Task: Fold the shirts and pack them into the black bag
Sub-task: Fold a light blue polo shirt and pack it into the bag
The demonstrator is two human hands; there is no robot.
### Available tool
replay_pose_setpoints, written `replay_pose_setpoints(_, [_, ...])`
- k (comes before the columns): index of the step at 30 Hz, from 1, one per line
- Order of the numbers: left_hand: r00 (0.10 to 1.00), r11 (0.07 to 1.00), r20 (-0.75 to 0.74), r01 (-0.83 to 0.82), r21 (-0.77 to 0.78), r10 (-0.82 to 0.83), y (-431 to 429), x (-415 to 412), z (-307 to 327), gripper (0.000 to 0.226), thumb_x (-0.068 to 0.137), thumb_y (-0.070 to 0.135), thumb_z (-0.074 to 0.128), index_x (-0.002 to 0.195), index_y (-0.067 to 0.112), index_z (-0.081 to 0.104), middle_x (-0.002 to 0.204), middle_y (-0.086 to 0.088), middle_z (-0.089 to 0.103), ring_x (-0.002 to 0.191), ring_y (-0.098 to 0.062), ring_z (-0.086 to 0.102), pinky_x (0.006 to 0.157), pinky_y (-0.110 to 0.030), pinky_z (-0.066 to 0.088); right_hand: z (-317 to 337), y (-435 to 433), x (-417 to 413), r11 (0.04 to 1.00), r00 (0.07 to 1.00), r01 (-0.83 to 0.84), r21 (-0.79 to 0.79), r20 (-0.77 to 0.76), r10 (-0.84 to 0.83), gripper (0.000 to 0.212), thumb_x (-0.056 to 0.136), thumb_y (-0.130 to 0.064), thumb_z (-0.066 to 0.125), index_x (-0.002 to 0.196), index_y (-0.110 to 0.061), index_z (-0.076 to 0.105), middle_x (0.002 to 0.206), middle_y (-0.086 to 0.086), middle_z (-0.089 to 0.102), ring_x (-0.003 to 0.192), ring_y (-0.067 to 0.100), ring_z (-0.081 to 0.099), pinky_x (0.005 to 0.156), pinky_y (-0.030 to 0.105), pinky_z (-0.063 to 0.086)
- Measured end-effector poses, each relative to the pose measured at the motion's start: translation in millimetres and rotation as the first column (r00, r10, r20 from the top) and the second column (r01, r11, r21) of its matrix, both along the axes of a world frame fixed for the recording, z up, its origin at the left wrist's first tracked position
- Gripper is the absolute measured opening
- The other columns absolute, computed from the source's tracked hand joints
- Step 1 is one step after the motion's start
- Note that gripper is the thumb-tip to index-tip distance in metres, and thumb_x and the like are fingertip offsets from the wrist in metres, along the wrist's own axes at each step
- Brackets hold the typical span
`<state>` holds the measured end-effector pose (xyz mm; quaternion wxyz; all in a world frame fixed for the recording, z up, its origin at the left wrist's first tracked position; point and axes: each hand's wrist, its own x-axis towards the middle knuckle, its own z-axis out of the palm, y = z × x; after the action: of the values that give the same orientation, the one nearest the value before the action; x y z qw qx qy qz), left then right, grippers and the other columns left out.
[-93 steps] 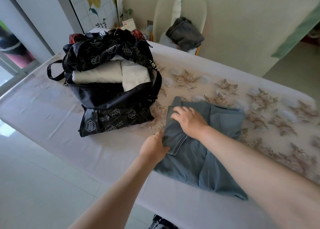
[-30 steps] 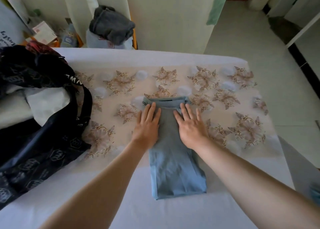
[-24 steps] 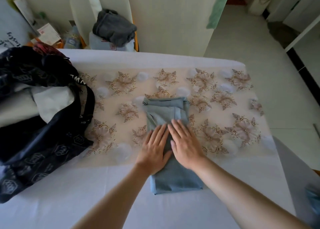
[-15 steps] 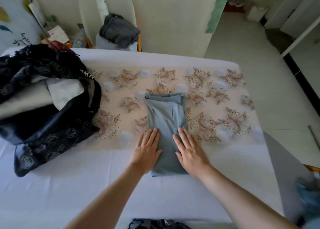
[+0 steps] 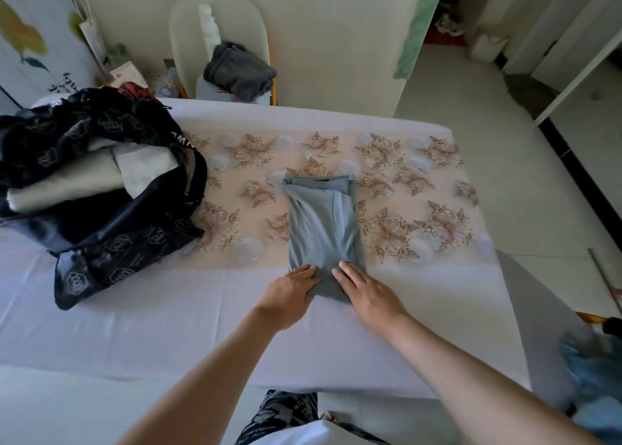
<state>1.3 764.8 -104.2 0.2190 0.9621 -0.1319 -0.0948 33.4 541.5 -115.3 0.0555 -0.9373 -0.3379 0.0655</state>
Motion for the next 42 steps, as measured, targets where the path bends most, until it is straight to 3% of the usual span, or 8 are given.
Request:
replay_pose_setpoints(7, [0.994, 0.996, -0.074, 0.074, -0.046, -0.077, 9, -10, 20, 0.077, 0.071, 0.062, 0.066, 0.138, 0.029, 0.047, 0.134, 0.012, 0.045, 0.115, -0.009, 0.048, 0.091, -0.025, 0.042, 49, 11, 24, 0.947, 0.931, 0.243, 0.208, -0.325, -0.168, 0.024, 0.08, -0.002, 0.054, 0.094, -0.016, 0.067, 0.097, -0.002, 0.059, 0.087, 0.026, 0.059, 0.07, 0.031, 0.042])
replay_pose_setpoints(12, [0.881, 0.805, -0.122, -0.468, -0.366, 0.457, 5, 8, 35, 0.011, 0.094, 0.025, 0.061, 0.104, 0.022, 0.062, 0.082, 0.002, 0.064, 0.07, -0.023, 0.06, 0.052, -0.028, 0.038, 73, 6, 50, 0.909, 0.942, 0.288, 0.301, -0.259, -0.213, 0.023, 0.083, -0.01, 0.062, 0.102, -0.021, 0.072, 0.099, -0.004, 0.064, 0.087, 0.021, 0.061, 0.071, 0.033, 0.049])
replay_pose_setpoints(16, [0.85, 0.811, -0.039, -0.514, -0.28, 0.525, 3, 49, 49, 0.019, 0.096, 0.03, 0.057, 0.113, 0.021, 0.057, 0.098, -0.004, 0.067, 0.084, -0.024, 0.061, 0.07, -0.037, 0.053, 71, 14, 76, 0.849, 0.893, 0.45, 0.277, -0.131, -0.431, 0.031, 0.095, -0.03, 0.062, 0.125, -0.021, 0.064, 0.104, 0.002, 0.072, 0.091, 0.026, 0.066, 0.066, 0.03, 0.044])
replay_pose_setpoints(20, [0.832, 0.954, 0.469, -0.245, -0.171, 0.298, -17, 66, 37, 0.029, 0.092, 0.016, 0.055, 0.119, 0.013, 0.064, 0.127, -0.006, 0.058, 0.118, -0.027, 0.05, 0.1, -0.041, 0.042, 55, 29, 102, 0.841, 0.847, 0.526, 0.126, -0.172, -0.503, 0.031, 0.102, -0.04, 0.049, 0.13, -0.027, 0.054, 0.099, 0.0, 0.073, 0.085, 0.023, 0.066, 0.066, 0.033, 0.05])
replay_pose_setpoints(23, [0.962, 0.991, 0.266, 0.027, 0.131, -0.062, -25, 63, 9, 0.057, 0.093, 0.047, 0.049, 0.145, 0.024, 0.046, 0.157, -0.005, 0.035, 0.147, -0.028, 0.026, 0.118, -0.047, 0.025, 40, 33, 111, 0.829, 0.847, 0.531, 0.177, -0.081, -0.526, 0.036, 0.1, -0.031, 0.054, 0.134, -0.019, 0.05, 0.111, 0.009, 0.068, 0.093, 0.032, 0.065, 0.073, 0.038, 0.051])
replay_pose_setpoints(28, [0.995, 0.957, -0.071, 0.081, 0.28, -0.063, -16, 70, -24, 0.099, 0.084, 0.07, 0.052, 0.154, 0.038, -0.012, 0.161, 0.0, -0.026, 0.148, -0.027, -0.025, 0.121, -0.051, -0.01, 12, 22, 88, 0.971, 0.966, 0.035, 0.235, 0.24, -0.093, 0.05, 0.094, -0.033, 0.056, 0.139, -0.01, 0.052, 0.147, 0.013, 0.046, 0.132, 0.03, 0.045, 0.109, 0.045, 0.038])
replay_pose_setpoints(37, [1.0, 0.998, -0.004, 0.005, 0.063, -0.005, 3, 83, -25, 0.104, 0.077, 0.062, 0.068, 0.157, 0.023, 0.014, 0.165, 0.005, -0.008, 0.15, -0.014, -0.018, 0.12, -0.035, -0.008, -8, 0, 90, 0.997, 0.999, -0.006, -0.081, -0.044, 0.002, 0.091, 0.079, -0.039, 0.072, 0.154, -0.007, 0.031, 0.162, 0.012, 0.025, 0.149, 0.027, 0.026, 0.117, 0.041, 0.031])
replay_pose_setpoints(42, [0.996, 0.998, 0.091, -0.031, 0.05, 0.026, 13, 81, -11, 0.073, 0.072, 0.039, 0.064, 0.142, 0.025, 0.049, 0.139, 0.001, 0.041, 0.131, -0.023, 0.033, 0.104, -0.041, 0.044, 21, 13, 99, 0.994, 0.981, 0.083, -0.074, -0.172, -0.094, 0.071, 0.086, -0.03, 0.063, 0.151, -0.016, 0.037, 0.161, 0.003, 0.031, 0.142, 0.024, 0.038, 0.109, 0.035, 0.038])
